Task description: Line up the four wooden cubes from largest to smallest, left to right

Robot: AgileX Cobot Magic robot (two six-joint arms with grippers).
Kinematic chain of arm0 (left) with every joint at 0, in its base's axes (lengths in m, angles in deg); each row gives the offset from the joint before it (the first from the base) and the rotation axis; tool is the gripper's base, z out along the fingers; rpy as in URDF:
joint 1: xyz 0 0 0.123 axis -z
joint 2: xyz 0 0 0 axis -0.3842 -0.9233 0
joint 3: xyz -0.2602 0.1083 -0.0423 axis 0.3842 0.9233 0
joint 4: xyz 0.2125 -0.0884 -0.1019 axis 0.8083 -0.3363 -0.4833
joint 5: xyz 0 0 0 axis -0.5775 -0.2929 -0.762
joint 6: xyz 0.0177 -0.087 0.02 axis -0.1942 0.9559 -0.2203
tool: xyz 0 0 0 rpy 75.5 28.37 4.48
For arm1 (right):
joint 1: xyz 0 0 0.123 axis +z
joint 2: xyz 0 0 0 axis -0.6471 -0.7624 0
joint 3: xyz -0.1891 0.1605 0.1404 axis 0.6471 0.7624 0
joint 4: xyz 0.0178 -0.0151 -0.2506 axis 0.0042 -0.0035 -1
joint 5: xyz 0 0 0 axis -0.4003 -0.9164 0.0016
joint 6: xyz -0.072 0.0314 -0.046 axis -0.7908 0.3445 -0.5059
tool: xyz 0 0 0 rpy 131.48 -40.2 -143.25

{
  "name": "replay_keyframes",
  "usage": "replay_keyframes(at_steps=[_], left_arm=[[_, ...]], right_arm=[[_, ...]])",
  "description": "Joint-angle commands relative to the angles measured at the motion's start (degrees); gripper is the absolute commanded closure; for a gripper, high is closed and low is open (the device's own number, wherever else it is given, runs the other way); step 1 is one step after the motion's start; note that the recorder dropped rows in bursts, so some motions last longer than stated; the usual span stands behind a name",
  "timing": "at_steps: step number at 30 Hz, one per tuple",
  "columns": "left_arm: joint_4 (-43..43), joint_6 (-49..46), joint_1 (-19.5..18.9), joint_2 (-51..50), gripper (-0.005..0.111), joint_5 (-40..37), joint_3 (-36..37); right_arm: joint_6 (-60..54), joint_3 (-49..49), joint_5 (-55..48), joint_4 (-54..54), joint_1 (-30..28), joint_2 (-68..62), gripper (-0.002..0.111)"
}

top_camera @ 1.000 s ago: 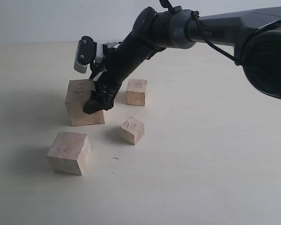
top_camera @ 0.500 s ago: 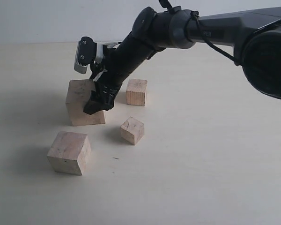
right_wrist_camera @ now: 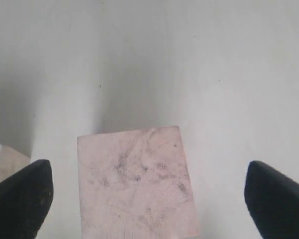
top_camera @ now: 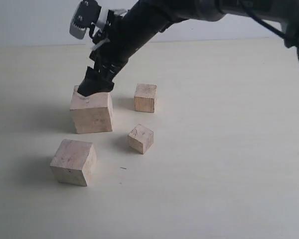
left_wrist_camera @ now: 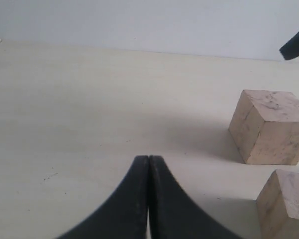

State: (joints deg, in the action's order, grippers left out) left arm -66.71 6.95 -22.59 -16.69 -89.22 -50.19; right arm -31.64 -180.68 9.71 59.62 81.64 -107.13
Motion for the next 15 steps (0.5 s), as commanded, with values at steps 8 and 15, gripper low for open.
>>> replay_keyframes(at_steps=[8, 15], left_arm=[[0.08, 0.0, -0.01, 0.38, 0.107, 0.56, -0.03], [0.08, 0.0, -0.01, 0.38, 0.107, 0.56, -0.03]], right_arm=[[16.27, 0.01, -16.26, -5.51, 3.79, 6.91, 0.026], [17.35, 4.27, -18.33, -6.24, 10.02, 6.77, 0.038]])
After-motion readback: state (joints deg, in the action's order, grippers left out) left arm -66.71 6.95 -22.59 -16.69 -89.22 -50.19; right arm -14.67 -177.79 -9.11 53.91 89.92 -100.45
